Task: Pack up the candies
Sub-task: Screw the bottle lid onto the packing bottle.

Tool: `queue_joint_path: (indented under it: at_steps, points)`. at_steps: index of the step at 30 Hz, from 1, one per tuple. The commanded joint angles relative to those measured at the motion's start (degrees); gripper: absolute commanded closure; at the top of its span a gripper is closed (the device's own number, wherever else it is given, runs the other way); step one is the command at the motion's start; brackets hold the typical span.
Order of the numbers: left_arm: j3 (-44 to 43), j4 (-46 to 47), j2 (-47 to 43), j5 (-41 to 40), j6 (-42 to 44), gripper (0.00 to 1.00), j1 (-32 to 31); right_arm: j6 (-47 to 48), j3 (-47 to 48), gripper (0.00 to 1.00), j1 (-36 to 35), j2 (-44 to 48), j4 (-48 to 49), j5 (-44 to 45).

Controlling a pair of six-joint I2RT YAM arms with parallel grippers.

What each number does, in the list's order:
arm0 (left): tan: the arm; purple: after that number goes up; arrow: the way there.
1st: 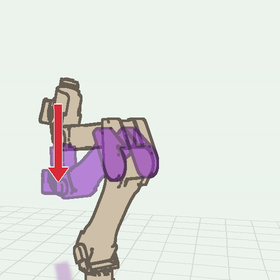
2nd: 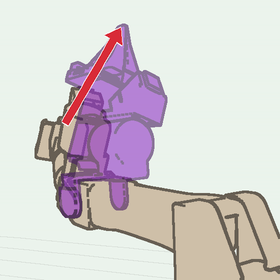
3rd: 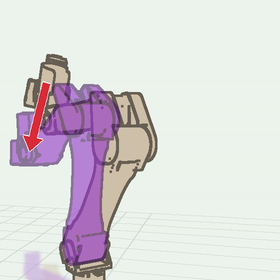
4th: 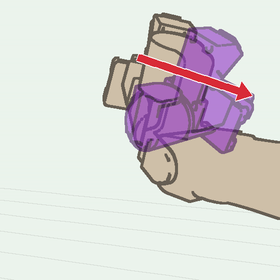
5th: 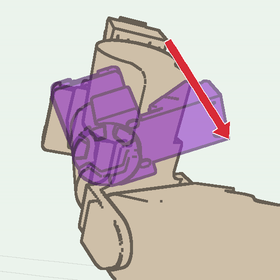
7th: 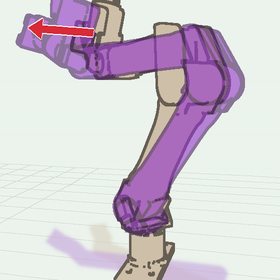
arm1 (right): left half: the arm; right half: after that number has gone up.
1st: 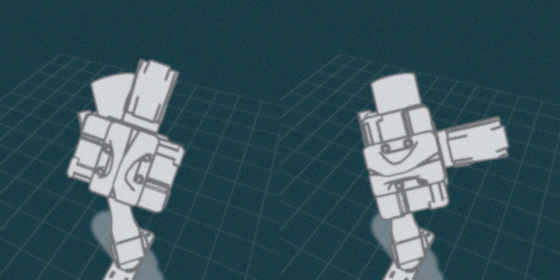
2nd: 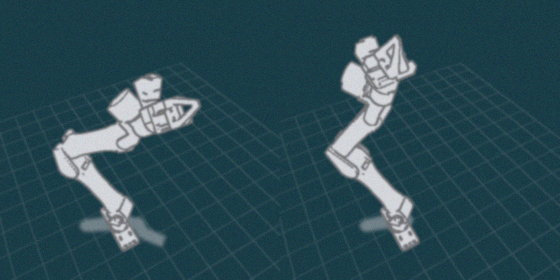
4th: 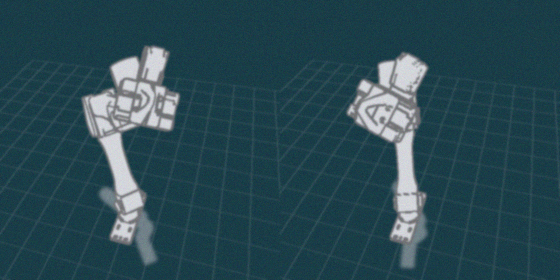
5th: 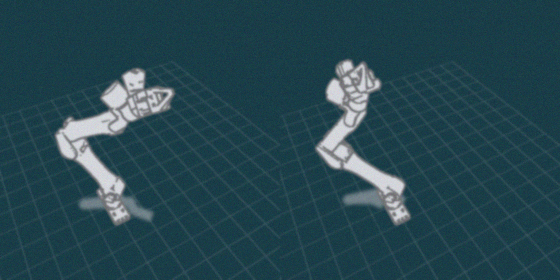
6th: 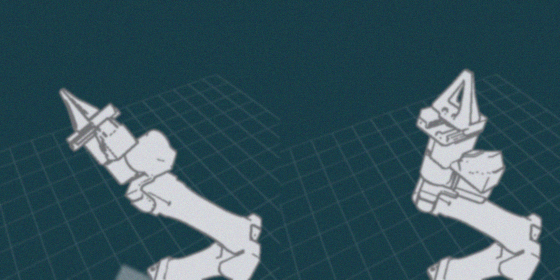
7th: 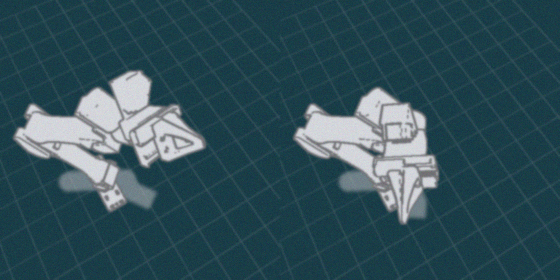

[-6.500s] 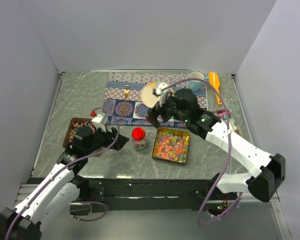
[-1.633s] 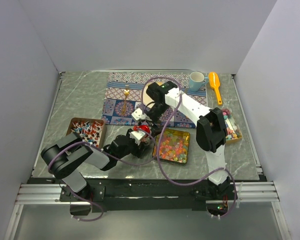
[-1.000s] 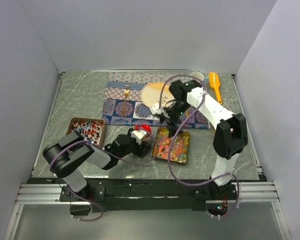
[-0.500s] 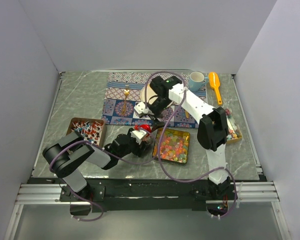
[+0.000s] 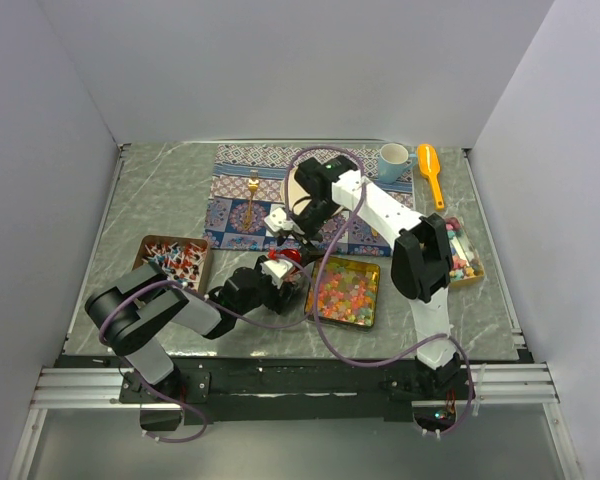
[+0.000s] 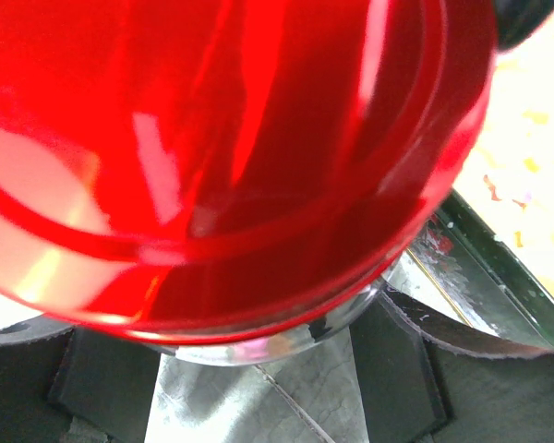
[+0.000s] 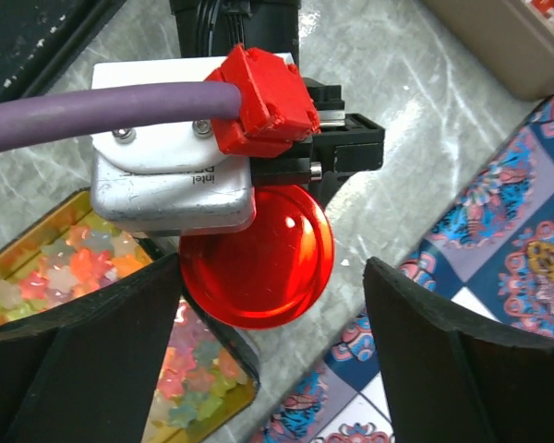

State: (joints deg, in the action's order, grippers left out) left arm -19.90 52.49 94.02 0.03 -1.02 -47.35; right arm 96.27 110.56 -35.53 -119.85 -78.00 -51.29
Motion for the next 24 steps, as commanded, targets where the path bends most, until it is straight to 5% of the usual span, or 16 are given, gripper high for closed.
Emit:
queue_joint_path:
  at_steps: [1,8,24]
  points:
    - [-0.4,-3.97,1.34,1.81,-0.13,0.99,-0.02,-2.13,-0.69,0.2,-0.51,-1.08,-4.71,-0.66]
    - [-0.58,-4.15,1.52,1.2,-0.13,0.99,0.07,-9.77,-2.89,0.25,-0.42,-0.82,-4.71,-2.94]
    - [-0.75,-4.32,1.96,0.58,-0.48,0.99,0.16,-14.79,-23.98,0.15,4.76,16.83,-3.57,3.21]
